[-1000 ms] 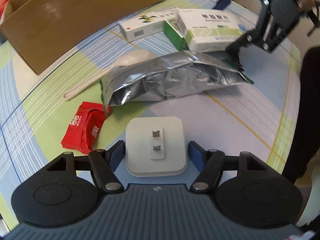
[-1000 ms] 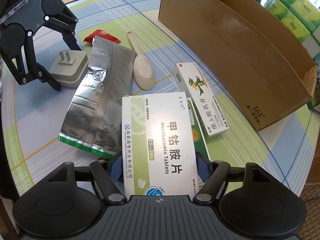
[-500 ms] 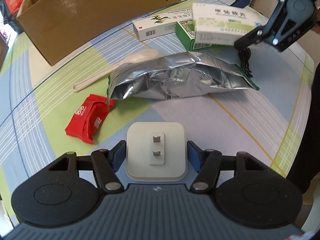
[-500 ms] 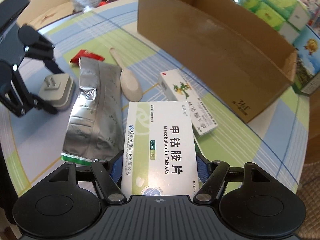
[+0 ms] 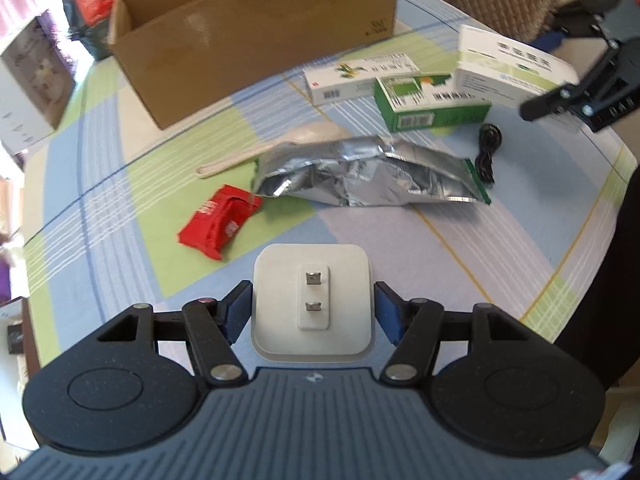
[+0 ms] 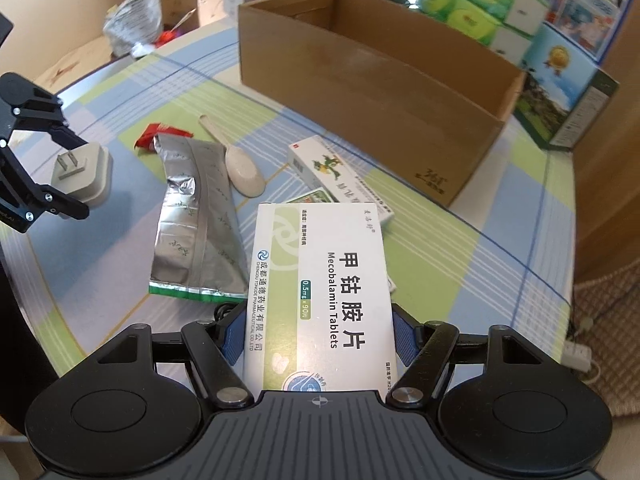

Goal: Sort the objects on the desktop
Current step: 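Carry the adapter and medicine box into the cardboard box and release both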

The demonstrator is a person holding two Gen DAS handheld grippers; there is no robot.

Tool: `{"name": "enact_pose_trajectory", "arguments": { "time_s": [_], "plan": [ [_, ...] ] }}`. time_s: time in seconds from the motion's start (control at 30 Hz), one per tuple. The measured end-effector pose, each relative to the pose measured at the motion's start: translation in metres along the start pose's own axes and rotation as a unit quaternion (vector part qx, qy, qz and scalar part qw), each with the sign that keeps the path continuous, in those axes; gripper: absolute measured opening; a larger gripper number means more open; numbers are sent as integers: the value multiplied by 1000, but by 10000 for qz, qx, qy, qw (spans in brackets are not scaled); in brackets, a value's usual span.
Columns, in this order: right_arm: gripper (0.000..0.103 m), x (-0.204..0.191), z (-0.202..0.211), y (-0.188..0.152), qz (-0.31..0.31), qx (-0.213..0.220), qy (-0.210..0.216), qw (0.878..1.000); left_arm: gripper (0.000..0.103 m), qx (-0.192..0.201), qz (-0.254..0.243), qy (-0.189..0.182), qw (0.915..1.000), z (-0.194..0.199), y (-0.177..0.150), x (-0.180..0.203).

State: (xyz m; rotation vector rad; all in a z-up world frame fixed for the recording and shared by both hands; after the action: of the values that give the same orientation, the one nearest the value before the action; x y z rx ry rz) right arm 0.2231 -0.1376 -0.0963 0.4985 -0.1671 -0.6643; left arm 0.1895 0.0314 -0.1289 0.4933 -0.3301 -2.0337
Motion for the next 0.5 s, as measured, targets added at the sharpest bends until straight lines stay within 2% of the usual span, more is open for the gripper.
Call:
{"name": "enact_pose_trajectory", "arguments": {
  "time_s": [0.17, 0.5],
  "plan": [
    [68, -1, 18, -2, -238, 48, -130, 9996, 60, 36, 233, 131, 9996, 18, 10, -3],
    [68, -9, 39, -1, -281, 183, -169, 9993, 60, 155, 364, 99, 9992, 42, 27, 7]
  ]
}}
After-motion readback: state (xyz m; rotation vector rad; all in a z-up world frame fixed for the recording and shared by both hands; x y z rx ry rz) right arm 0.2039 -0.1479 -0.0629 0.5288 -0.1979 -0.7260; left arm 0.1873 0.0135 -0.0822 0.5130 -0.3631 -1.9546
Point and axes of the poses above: each gripper's, at about its wrist camera, not at the fingertips, and z roughly against the way its jaws point, x to its right, y to its top, the point moved 10 cm from there along -z, roughly the way its jaws point, and after that the axes turned 8 degrees about y, right-handed, at the moved point
